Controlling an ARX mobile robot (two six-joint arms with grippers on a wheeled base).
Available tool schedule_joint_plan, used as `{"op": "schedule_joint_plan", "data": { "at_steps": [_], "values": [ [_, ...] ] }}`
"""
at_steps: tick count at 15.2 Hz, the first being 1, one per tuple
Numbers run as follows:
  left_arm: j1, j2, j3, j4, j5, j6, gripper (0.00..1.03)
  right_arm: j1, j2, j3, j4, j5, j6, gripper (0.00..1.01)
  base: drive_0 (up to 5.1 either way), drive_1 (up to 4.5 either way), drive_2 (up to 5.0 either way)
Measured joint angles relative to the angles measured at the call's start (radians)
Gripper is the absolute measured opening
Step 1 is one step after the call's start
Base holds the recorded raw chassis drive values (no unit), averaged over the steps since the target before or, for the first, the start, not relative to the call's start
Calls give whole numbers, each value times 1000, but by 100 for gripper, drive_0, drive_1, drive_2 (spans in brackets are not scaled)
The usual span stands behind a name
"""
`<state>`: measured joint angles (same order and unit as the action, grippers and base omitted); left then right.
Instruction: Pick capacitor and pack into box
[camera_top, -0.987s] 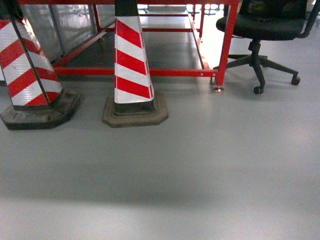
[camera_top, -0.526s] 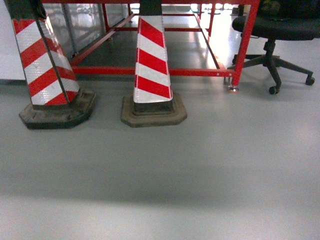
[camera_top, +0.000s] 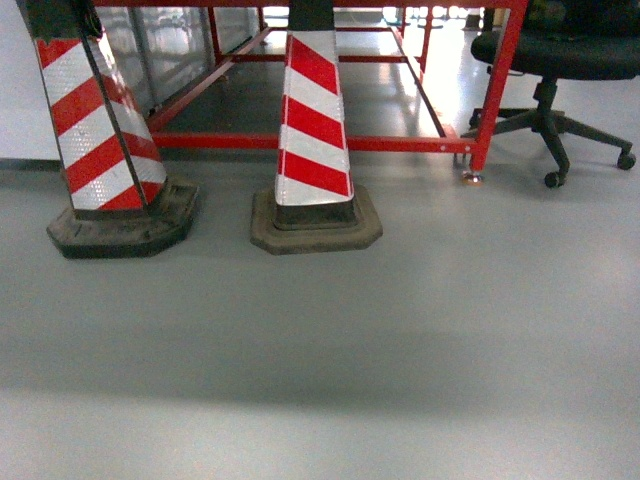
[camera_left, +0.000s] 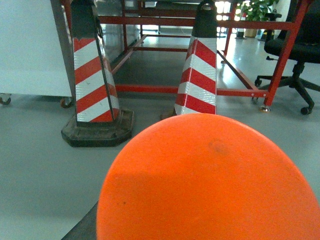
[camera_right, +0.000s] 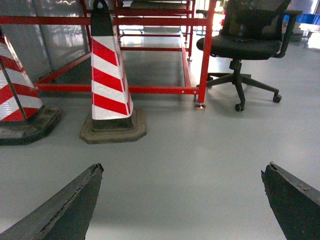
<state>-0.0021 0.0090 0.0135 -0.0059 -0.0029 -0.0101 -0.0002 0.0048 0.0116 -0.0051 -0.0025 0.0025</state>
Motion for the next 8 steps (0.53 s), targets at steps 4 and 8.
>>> {"op": "schedule_joint_plan", "data": {
  "at_steps": [4,8],
  "values": [
    [0,0,0,0,1,0,44,0,0,0,2,0,0,98,-7,403,-416],
    [0,0,0,2,2,0,44,0,0,0,3,1,0,98,-1,408,-411]
  ]
}}
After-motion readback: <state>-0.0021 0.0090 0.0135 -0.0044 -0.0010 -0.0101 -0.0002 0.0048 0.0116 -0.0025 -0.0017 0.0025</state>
